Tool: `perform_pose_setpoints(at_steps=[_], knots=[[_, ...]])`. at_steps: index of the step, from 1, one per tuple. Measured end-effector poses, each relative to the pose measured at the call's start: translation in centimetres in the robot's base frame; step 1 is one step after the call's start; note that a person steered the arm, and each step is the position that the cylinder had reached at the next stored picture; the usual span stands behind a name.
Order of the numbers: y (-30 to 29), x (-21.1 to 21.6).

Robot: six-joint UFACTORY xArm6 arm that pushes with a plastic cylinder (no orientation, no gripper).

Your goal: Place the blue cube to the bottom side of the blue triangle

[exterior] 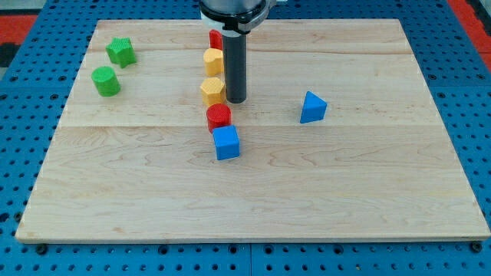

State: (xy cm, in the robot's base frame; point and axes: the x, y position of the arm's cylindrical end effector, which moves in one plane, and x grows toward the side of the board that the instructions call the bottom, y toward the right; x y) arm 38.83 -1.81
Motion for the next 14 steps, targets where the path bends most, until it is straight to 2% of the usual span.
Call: perform_pose_setpoints(at_steps=[2,3,4,5,6,7,8,9,11,12,14], knots=[[5.6,-0.4],[6.8,2.3],[8.1,3.0],[5.5,5.7],[4.9,15.9],[-4.5,16.4],[-8.5,11.6],[-4.4,10.7],[-4.8,9.5],[0.0,10.0],[3.4,11.6]])
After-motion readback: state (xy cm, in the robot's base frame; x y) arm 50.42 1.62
